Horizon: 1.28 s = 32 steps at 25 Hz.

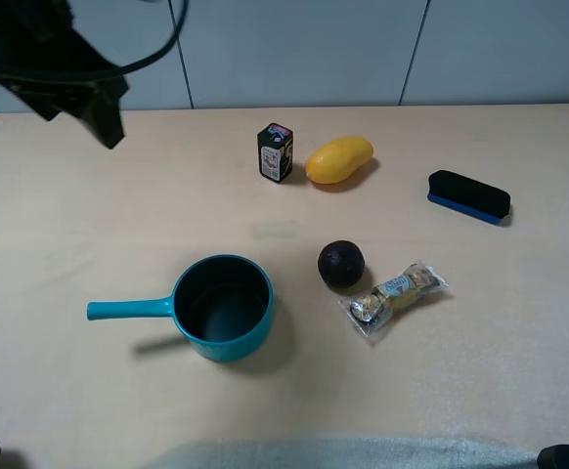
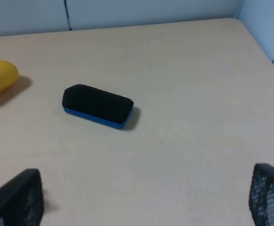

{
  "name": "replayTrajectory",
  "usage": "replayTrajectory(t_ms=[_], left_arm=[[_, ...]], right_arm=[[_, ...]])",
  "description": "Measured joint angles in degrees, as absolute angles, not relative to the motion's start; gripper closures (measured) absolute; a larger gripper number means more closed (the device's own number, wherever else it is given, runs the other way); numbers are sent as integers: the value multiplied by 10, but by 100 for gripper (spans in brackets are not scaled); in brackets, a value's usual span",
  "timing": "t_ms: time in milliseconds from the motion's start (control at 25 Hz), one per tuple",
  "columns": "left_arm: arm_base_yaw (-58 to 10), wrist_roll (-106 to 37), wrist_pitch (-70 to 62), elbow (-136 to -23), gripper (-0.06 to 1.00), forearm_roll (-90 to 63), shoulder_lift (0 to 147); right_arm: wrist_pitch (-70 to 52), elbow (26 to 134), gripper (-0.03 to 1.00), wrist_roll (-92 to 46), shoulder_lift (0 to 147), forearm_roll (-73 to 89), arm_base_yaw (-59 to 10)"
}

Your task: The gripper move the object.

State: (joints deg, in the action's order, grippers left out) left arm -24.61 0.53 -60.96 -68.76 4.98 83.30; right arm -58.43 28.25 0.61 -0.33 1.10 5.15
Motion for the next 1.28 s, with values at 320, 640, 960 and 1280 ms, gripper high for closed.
replayTrajectory(t_ms=[320,640,960,1280], left_arm=[[-77,-7,-567,-522,24,37,650],[-42,-17,-602,-446,24,29,484],[-42,-17,-642,-396,24,32,341],[-42,-17,-659,-394,24,32,244]], right_arm=[[-584,282,31,6,-3,11,52],[-584,282,31,6,-3,11,52],[-584,282,31,6,-3,11,52],[-584,282,31,6,-3,11,52]])
